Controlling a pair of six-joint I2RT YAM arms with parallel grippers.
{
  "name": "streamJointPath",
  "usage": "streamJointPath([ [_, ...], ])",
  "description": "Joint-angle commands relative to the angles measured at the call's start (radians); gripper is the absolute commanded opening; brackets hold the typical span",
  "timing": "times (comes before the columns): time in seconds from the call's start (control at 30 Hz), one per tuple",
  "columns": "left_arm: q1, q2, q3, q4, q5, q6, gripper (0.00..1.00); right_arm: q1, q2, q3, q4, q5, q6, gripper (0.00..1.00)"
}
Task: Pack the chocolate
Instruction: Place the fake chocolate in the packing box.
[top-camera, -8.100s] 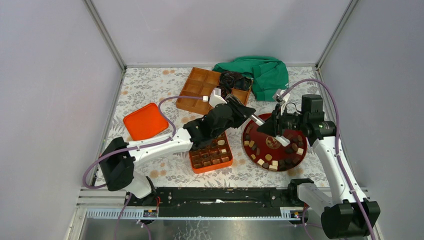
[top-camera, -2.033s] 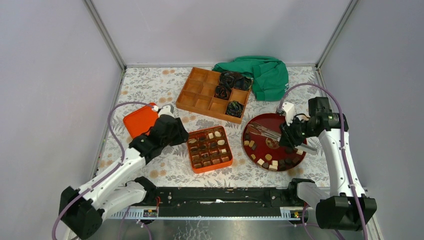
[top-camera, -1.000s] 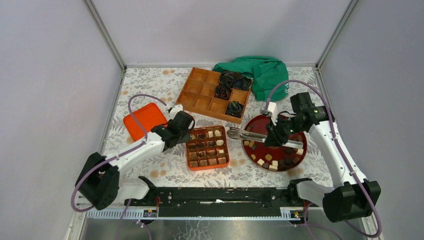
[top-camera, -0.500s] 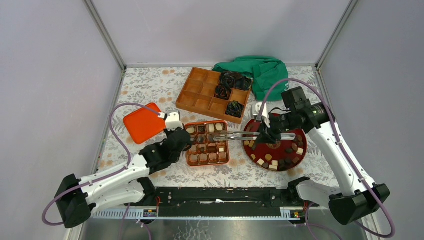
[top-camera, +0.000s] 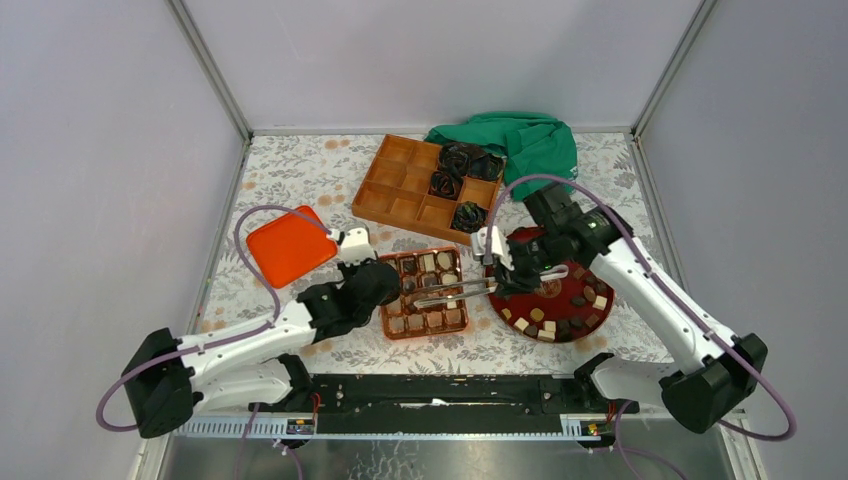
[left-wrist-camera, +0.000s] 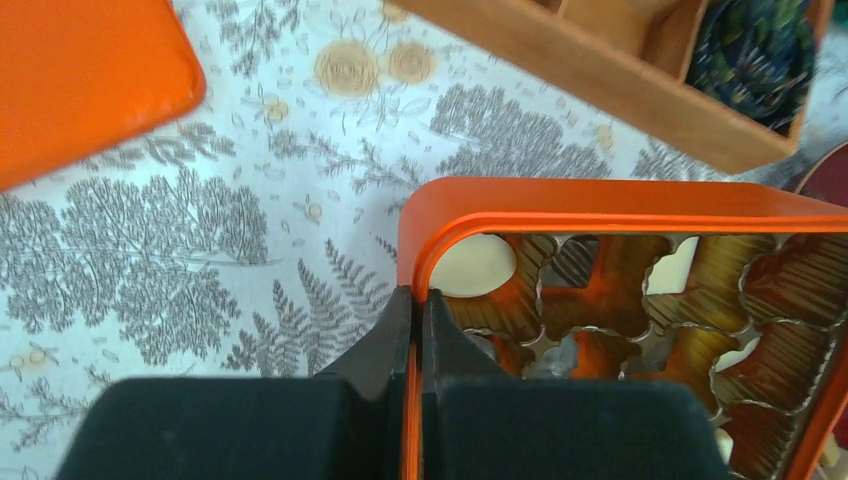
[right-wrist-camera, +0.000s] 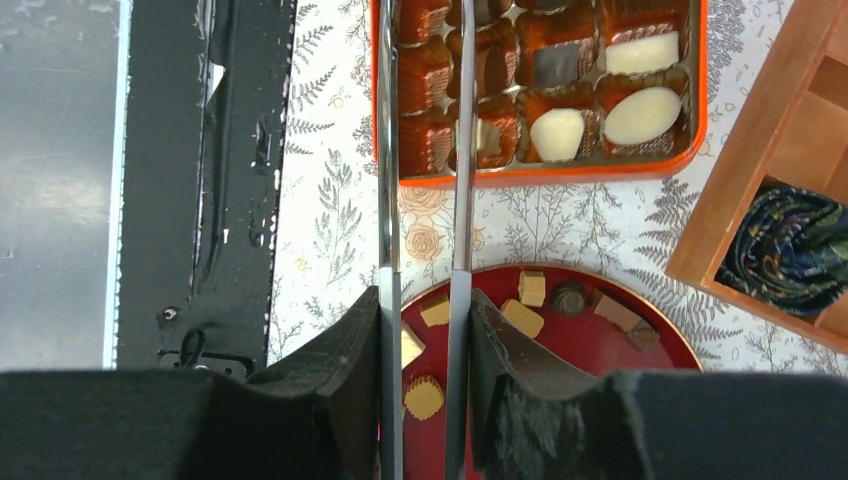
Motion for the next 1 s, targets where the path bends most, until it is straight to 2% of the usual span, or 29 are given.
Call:
streamJointPath([
  [0.0, -0.002, 0.043, 0.079, -0.041, 0.034, -0.202, 0.0, 0.081, 0.063, 0.017, 0.096, 0.071, 0.039, 0.04],
  [0.2, -0.001, 0.058, 0.084, -0.075, 0.073, -0.258, 0.0, 0.185, 0.151, 0.021, 0.163, 0.157, 0.084, 0.04],
  [0.47, 0.005, 0.074, 0.081, -0.082, 0.114, -0.307, 0.0, 0.232, 0.228, 0.051, 0.186, 0.15, 0.144, 0.08],
  [0.63, 0.013, 0.07, 0.069, -0.077, 0.129, -0.323, 0.0, 0.247, 0.242, 0.03, 0.191, 0.17, 0.153, 0.17],
  [0.87, 0.018, 0.062, 0.057, -0.077, 0.14, -0.337, 0.0, 0.26, 0.267, 0.035, 0.195, 0.205, 0.18, 0.39],
  [0.97, 0.019, 0.056, 0.056, -0.083, 0.139, -0.343, 0.0, 0.261, 0.27, 0.037, 0.192, 0.211, 0.184, 0.44],
])
